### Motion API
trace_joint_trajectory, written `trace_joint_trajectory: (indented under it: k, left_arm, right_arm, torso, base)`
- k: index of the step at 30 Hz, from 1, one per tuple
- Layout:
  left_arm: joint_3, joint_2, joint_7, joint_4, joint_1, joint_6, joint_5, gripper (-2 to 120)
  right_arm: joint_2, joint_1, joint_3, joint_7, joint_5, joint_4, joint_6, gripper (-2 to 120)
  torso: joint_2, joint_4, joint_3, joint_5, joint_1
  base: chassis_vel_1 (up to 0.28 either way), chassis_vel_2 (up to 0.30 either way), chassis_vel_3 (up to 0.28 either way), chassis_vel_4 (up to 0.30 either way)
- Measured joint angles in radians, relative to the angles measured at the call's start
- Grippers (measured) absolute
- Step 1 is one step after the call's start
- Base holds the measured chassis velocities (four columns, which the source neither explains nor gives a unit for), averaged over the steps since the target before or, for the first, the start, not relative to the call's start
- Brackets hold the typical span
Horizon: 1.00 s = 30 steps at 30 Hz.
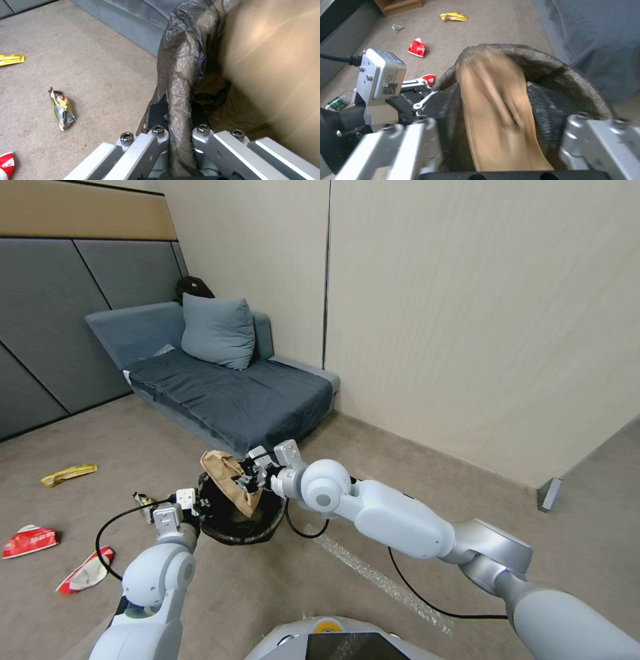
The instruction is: Pick up the trash bin, then pick up the garbage from the floor and place it into the trash bin.
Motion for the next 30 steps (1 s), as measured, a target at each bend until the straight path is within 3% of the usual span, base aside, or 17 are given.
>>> trace_joint_trajectory:
  k: [9, 17, 23, 24, 26, 28, 30]
  left_arm:
    - [-0.001, -0.003, 0.000, -0.005, 0.005, 0.000, 0.000, 0]
    - [-0.002, -0.007, 0.000, -0.011, 0.007, 0.000, 0.002, 0]
    - [-0.008, -0.003, 0.001, -0.022, 0.010, 0.000, -0.001, 0]
    - [-0.009, -0.002, 0.001, -0.024, 0.011, 0.000, -0.002, 0]
    - [-0.016, 0.007, 0.002, -0.034, 0.016, 0.000, -0.013, 0]
    - [-0.017, 0.008, 0.002, -0.034, 0.016, 0.000, -0.014, 0]
    - [-0.019, 0.014, 0.008, -0.040, 0.018, 0.000, -0.024, 0]
  right_arm:
    - [0.004, 0.003, 0.004, 0.001, 0.010, 0.002, 0.010, 97]
    - [-0.019, 0.006, 0.024, 0.019, 0.028, 0.044, 0.009, 100]
    - [-0.075, 0.048, 0.123, 0.058, 0.066, 0.107, 0.010, 100]
    - [-0.089, 0.055, 0.141, 0.061, 0.066, 0.112, 0.011, 100]
    - [-0.187, 0.083, 0.229, 0.067, 0.012, 0.122, 0.038, 100]
    - [-0.194, 0.084, 0.234, 0.067, 0.003, 0.122, 0.041, 100]
    - [-0.281, 0.064, 0.329, 0.048, -0.177, 0.111, 0.090, 100]
  torso:
    - [0.000, 0.0000, 0.000, 0.0000, 0.000]
    - [0.000, 0.0000, 0.000, 0.0001, 0.000]
    - [0.000, 0.0002, 0.000, 0.0002, 0.000]
    - [0.000, 0.0001, 0.000, 0.0002, 0.000]
    - [0.000, 0.0000, 0.000, 0.0002, 0.000]
    - [0.000, -0.0001, 0.000, 0.0002, 0.000]
    - [0.000, -0.0001, 0.000, 0.0003, 0.000]
  base:
    - [0.000, 0.000, 0.000, 0.000]
    - [0.000, 0.000, 0.000, 0.000]
    - [0.000, 0.000, 0.000, 0.000]
    - [0.000, 0.000, 0.000, 0.000]
    - [0.000, 0.000, 0.000, 0.000]
    - [0.000, 0.000, 0.000, 0.000]
    - [0.000, 0.000, 0.000, 0.000]
